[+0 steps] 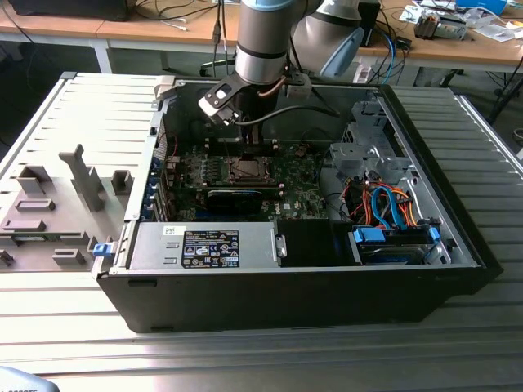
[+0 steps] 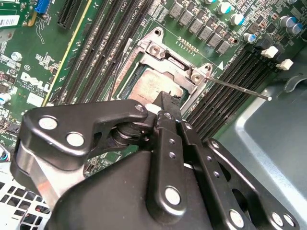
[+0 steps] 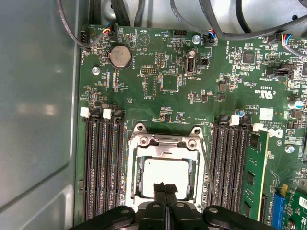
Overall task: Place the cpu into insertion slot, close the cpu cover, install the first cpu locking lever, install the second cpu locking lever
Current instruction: 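Close the cpu cover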
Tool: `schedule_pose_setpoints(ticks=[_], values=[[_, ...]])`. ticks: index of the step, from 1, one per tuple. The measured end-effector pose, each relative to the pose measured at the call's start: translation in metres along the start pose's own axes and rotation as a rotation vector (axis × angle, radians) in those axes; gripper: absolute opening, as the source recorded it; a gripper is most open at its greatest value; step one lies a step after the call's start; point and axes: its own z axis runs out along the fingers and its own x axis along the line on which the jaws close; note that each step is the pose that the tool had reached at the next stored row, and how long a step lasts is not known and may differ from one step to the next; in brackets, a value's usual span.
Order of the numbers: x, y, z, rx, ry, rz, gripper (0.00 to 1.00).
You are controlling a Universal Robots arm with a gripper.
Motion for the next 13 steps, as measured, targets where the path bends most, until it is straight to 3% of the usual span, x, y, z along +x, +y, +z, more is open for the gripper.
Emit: schedule_pose_setpoints(ticks=[6,13], values=[[0.0000,0.0000,-0.0004,0.0002,-0.0002,0.000,0.11],[0.0000,-0.0006,-0.0099,0.0001,-0.0002,0.000,0.11]])
